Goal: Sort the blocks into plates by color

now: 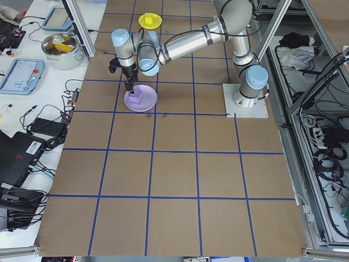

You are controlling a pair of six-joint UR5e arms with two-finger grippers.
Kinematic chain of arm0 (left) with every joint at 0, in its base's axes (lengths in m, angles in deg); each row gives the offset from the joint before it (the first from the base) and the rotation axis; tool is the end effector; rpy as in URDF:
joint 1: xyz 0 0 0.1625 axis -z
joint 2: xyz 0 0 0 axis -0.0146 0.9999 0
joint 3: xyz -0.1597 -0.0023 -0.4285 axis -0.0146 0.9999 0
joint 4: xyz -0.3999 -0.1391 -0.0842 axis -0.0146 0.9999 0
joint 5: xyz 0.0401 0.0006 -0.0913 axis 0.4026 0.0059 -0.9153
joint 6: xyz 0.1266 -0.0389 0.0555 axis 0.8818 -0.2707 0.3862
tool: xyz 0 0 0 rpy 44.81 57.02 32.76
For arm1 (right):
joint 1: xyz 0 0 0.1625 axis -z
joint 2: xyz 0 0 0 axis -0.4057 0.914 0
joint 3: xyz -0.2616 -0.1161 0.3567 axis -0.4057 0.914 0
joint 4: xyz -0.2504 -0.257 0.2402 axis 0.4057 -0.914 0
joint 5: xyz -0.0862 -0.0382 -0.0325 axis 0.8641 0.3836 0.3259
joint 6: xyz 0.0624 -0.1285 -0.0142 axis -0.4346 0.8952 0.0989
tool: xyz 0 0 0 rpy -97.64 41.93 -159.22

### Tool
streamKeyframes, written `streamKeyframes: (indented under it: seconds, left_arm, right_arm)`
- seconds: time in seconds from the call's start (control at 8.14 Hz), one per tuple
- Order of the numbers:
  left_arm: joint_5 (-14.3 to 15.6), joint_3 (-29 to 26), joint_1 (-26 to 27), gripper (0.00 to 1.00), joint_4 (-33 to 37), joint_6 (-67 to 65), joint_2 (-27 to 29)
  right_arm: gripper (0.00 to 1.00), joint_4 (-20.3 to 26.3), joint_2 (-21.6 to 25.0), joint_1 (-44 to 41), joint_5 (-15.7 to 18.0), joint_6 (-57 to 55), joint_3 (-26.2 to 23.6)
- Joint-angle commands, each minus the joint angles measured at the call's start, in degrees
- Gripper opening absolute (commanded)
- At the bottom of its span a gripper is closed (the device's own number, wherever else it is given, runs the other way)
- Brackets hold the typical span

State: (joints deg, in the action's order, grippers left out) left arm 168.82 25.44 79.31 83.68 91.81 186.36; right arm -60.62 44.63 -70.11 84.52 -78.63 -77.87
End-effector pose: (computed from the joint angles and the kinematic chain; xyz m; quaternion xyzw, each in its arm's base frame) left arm 0.0199 -0.6975 0.2845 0.0682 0.9965 0.0269 0.0405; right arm 0.1657 -0.4724 0.5082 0.0669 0.9951 -0.0728 0.0055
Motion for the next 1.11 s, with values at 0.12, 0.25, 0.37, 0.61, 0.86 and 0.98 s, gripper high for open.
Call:
streamKeyframes:
  seconds: [0.12,0.25,0.37,0.61,0.86,0.98]
  left_arm:
    - [-1.6,0.1,2.4,1.0,9.7,-10.9,-14.5]
    - [-2.8,0.1,3.7,1.0,12.5,-15.4,-18.4]
    - [-3.0,0.3,4.7,1.0,13.7,-19.0,-20.5]
    - [-4.8,0.5,9.2,1.0,13.7,-22.5,-22.5]
    - [-4.9,0.8,10.6,1.0,13.6,-23.1,-22.2]
    - [-4.7,0.9,10.6,1.0,13.5,-23.1,-22.2]
  right_arm:
    - [1.0,0.0,0.0,0.0,0.0,0.0,0.0]
    - [1.0,-0.1,0.0,0.0,0.0,0.0,0.0]
    - [1.0,-0.1,0.0,0.0,0.0,0.0,0.1]
    - [1.0,-0.1,0.0,0.0,0.0,0.0,0.0]
    - [1.0,-0.1,0.0,0.0,0.0,0.0,0.0]
    - [1.0,-0.1,0.0,0.0,0.0,0.0,0.0]
